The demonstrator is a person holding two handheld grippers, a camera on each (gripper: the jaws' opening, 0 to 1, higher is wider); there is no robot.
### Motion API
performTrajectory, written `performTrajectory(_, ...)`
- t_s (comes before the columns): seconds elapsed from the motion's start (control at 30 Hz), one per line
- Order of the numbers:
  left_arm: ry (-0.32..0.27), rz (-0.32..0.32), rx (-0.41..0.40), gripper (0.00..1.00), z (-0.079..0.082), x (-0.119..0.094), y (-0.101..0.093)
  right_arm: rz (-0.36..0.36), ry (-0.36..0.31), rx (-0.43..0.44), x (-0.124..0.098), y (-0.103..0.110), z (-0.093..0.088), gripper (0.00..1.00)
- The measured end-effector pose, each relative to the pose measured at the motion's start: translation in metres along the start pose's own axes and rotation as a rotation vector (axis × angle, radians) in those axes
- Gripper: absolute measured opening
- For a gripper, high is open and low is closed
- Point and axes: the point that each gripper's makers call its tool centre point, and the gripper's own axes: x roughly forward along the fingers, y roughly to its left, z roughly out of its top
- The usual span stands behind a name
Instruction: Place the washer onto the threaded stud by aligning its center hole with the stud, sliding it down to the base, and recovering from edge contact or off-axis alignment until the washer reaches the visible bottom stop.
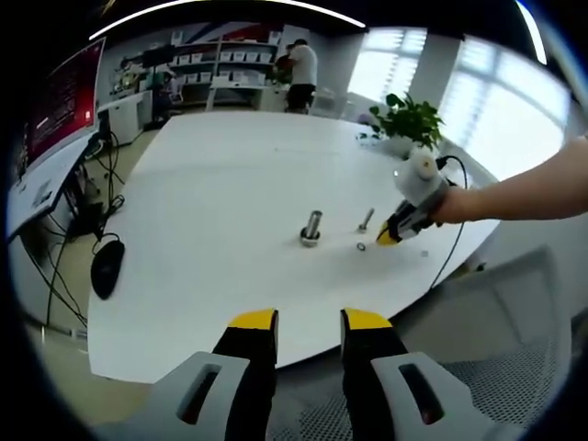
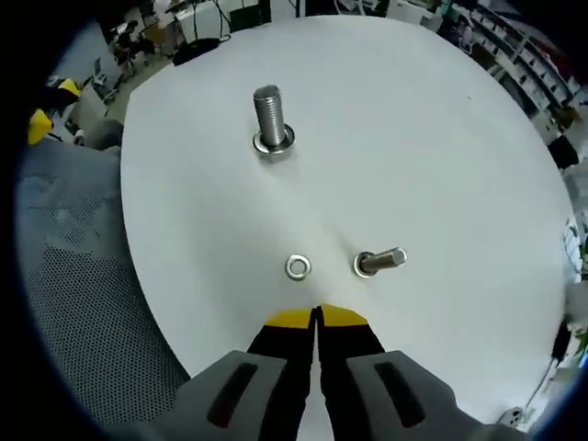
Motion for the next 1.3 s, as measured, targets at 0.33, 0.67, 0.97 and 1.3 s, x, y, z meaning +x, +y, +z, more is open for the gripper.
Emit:
performTrajectory(0.33,0.010,-0.007,0.008,0.25,-0.001,0.001,-0.002,-0.029,-0.019,0.097,-0.024,-0.035,-0.033,0.08)
performTrajectory(0.67,0.023,-0.008,0.008,0.25,-0.003,0.001,-0.002,-0.081,0.002,0.178,-0.043,-0.059,-0.080,0.20)
performTrajectory(0.97,0.031,-0.010,0.012,0.25,-0.004,0.002,-0.002,-0.106,0.069,0.311,-0.051,-0.068,-0.148,0.24)
performTrajectory(1.3,0.035,-0.013,0.015,0.25,-0.005,0.002,-0.003,-0.115,0.117,0.355,-0.053,-0.067,-0.182,0.24)
